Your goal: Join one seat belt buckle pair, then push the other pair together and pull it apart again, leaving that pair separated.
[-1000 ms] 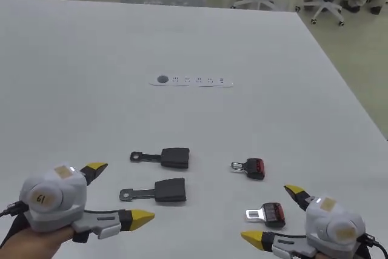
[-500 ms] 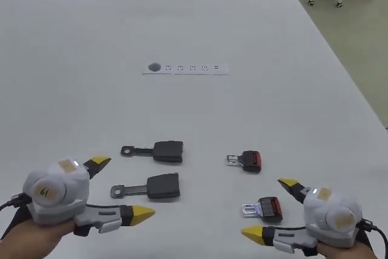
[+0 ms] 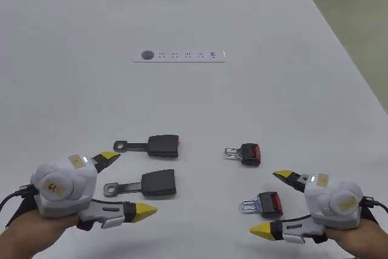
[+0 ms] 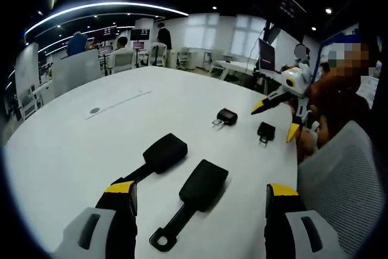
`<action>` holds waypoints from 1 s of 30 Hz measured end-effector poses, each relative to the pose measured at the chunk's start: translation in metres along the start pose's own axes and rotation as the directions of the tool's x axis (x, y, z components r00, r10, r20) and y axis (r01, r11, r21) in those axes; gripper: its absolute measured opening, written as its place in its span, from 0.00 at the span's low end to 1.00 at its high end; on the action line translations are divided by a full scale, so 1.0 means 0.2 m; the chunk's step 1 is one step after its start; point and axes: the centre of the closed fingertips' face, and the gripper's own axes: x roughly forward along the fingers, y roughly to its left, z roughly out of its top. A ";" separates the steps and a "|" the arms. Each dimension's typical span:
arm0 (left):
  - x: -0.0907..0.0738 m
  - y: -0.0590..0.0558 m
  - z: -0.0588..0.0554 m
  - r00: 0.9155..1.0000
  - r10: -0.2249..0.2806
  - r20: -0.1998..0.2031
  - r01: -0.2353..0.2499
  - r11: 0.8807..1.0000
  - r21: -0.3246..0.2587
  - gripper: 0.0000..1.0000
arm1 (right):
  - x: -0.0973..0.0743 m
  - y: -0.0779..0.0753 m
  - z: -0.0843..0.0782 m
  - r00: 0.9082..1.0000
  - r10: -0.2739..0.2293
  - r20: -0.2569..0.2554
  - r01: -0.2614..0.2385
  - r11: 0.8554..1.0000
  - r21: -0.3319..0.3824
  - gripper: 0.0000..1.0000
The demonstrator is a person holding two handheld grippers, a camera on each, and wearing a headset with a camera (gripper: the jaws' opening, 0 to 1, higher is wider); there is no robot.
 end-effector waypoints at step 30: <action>0.28 -0.02 -0.21 0.955 -0.167 -0.247 0.233 0.935 0.268 0.50 | 0.01 -0.02 -0.18 0.950 0.213 -0.229 -0.266 0.935 -0.235 0.58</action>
